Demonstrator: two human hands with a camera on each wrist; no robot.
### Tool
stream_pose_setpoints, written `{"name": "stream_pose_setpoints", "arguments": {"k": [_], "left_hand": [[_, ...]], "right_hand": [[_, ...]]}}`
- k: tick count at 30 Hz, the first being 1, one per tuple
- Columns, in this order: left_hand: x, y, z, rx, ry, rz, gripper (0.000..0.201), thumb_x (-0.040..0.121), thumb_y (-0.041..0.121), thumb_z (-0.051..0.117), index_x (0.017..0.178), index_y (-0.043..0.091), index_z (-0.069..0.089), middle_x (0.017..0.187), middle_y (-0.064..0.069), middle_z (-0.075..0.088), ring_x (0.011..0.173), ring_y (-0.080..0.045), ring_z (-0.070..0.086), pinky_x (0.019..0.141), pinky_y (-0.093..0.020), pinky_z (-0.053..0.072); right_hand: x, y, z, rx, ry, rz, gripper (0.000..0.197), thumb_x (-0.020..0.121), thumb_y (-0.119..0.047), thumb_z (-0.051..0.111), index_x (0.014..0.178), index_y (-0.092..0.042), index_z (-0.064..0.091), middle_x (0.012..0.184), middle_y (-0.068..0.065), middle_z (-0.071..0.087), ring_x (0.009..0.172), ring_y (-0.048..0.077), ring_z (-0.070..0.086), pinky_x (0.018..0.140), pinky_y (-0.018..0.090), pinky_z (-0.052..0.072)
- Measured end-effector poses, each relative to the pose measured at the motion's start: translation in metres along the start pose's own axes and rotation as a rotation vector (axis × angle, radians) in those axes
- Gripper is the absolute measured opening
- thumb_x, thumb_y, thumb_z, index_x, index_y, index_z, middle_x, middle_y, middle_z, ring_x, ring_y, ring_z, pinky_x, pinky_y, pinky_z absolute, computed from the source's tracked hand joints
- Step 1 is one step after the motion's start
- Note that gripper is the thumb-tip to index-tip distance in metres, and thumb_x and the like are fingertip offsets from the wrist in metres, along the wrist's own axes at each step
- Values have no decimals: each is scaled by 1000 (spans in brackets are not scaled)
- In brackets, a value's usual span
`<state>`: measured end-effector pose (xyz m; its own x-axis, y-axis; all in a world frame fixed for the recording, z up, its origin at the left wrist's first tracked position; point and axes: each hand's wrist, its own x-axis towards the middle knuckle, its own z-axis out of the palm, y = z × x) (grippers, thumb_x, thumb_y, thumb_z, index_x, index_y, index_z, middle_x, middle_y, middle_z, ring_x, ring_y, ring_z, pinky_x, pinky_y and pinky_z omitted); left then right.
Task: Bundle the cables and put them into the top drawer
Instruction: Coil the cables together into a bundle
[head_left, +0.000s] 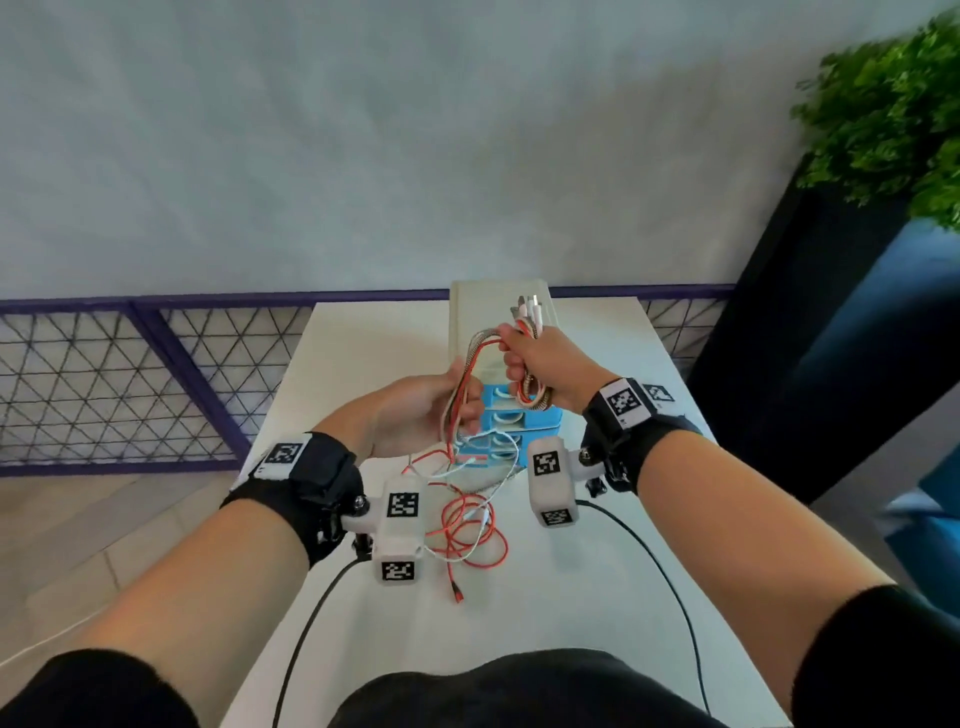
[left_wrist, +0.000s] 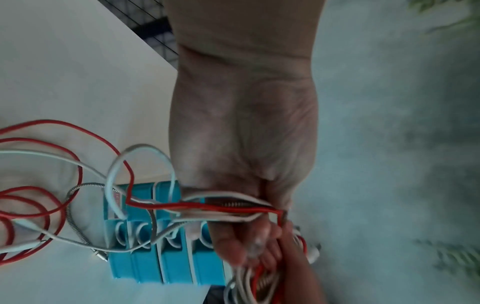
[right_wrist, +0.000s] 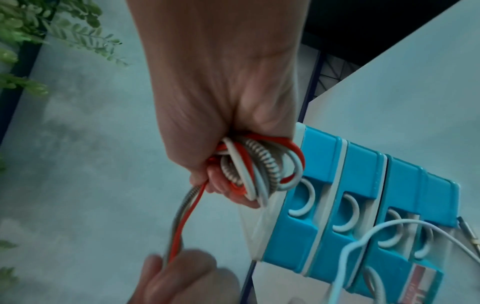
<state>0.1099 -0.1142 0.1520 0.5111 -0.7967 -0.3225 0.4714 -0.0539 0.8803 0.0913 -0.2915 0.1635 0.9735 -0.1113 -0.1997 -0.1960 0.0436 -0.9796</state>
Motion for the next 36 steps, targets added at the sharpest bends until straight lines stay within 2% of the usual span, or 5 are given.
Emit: {"name": "stream_pose_setpoints", "arguments": {"k": [8, 16, 24, 30, 36], "left_hand": [[9, -1, 48, 744, 340, 135, 32, 100, 39, 27, 86, 19, 47, 66, 2, 45, 56, -13, 42, 53, -26, 34], [22, 3, 60, 1537, 518, 129, 30, 96, 19, 37, 119, 15, 55, 103, -8, 64, 81, -27, 59, 70, -40, 48], [10, 15, 68, 1268, 327, -30, 42, 101, 32, 27, 90, 5, 58, 62, -7, 59, 61, -25, 66, 67, -34, 47], [0, 10, 59, 1012, 92, -39, 41, 100, 38, 30, 94, 7, 56, 70, -3, 61, 57, -8, 58, 58, -14, 43], [1, -10, 43, 1054, 87, 30, 38, 98, 42, 37, 102, 10, 56, 99, -10, 68, 86, -24, 56, 89, -47, 48]], "right_hand": [[-5, -1, 10, -30, -137, 104, 61, 66, -74, 63, 72, -15, 49, 56, 2, 43, 48, 15, 48, 55, 28, 44], [-12, -1, 7, 79, -208, 141, 26, 80, -26, 75, 76, -9, 56, 71, 13, 59, 64, 25, 60, 65, 36, 51], [-8, -2, 7, 108, 35, 47, 22, 96, -24, 56, 79, -11, 51, 69, 5, 55, 47, 14, 53, 45, 24, 46], [-4, -1, 10, 370, 29, 60, 14, 96, -26, 55, 93, -13, 51, 90, 10, 65, 88, 24, 68, 79, 42, 55], [-9, -8, 13, 600, -17, 95, 26, 94, -29, 58, 75, -14, 48, 69, 8, 69, 65, 22, 71, 63, 32, 59]]}}
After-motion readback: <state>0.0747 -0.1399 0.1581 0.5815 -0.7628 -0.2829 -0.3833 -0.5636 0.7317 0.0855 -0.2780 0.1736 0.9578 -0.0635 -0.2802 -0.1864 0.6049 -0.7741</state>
